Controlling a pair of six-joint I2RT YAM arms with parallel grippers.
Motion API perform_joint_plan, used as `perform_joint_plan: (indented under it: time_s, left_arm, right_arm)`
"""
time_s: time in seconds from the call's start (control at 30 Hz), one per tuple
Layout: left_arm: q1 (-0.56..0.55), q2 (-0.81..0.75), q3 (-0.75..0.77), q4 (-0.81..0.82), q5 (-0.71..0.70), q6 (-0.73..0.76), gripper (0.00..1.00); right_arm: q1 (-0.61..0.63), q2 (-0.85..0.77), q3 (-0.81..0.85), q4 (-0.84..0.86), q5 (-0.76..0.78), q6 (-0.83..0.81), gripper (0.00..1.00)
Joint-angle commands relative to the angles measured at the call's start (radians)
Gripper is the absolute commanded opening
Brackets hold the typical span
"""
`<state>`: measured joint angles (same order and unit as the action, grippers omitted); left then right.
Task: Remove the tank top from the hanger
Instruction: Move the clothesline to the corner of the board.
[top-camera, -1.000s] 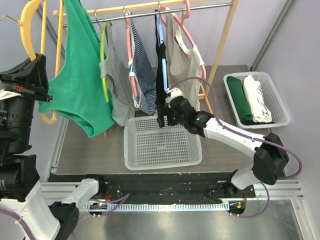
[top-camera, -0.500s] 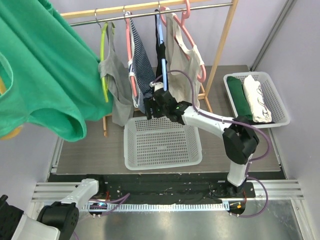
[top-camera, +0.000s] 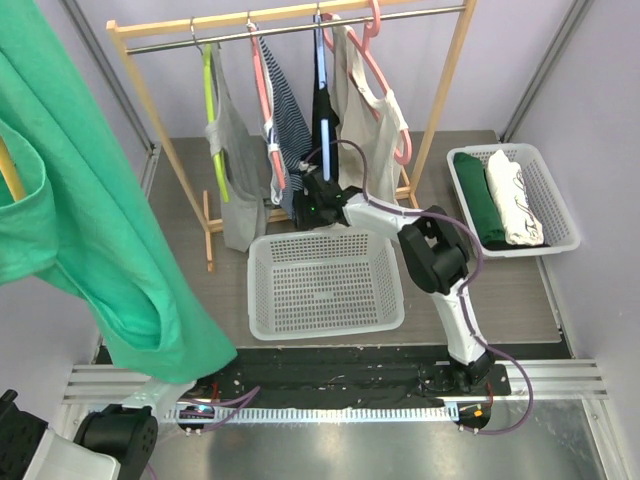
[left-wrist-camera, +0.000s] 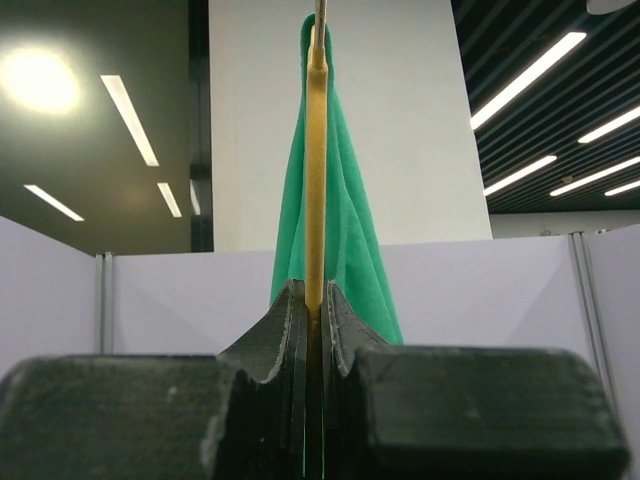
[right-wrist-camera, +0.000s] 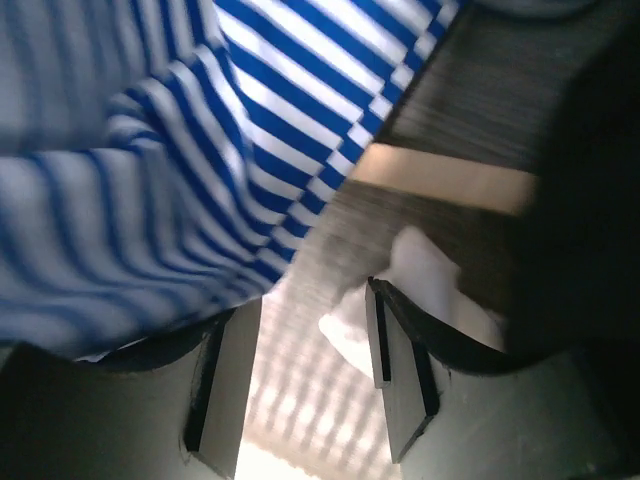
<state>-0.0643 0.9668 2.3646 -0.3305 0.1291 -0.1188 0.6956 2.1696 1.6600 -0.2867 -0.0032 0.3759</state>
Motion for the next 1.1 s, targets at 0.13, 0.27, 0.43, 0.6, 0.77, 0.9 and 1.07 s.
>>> perform_joint_plan:
  time_s: [0.13,0.27,0.43,0.6,0.77,0.9,1.07]
  left_arm:
    - [-0.005,0.010,-0.007,0.058,0.001,0.041,0.00]
    - [-0.011,0.009,-0.022,0.054,-0.002,0.054,0.00]
    - [-0.012,0.003,-0.039,0.041,-0.002,0.067,0.00]
    - [-0.012,0.001,-0.056,0.033,-0.002,0.079,0.00]
    - [-0.014,0.000,-0.087,0.031,0.007,0.071,0.00]
    - [-0.014,0.004,-0.094,0.030,0.014,0.064,0.00]
    - [-0.012,0.015,-0.091,0.027,0.038,0.027,0.00]
  right_arm:
    - [-0.016,0.151,0.222,-0.114,-0.087,0.032,0.54]
    - [-0.024,0.208,0.285,-0.075,-0.087,0.078,0.55]
    - [-0.036,0.243,0.340,0.035,-0.077,0.214,0.55]
    - [-0.047,0.274,0.375,0.148,-0.021,0.300,0.54]
    - [-0.074,0.318,0.457,0.159,0.037,0.366,0.54]
    - [-0.100,0.326,0.445,0.222,0.060,0.425,0.54]
    - [-0.099,0.325,0.426,0.253,0.071,0.439,0.54]
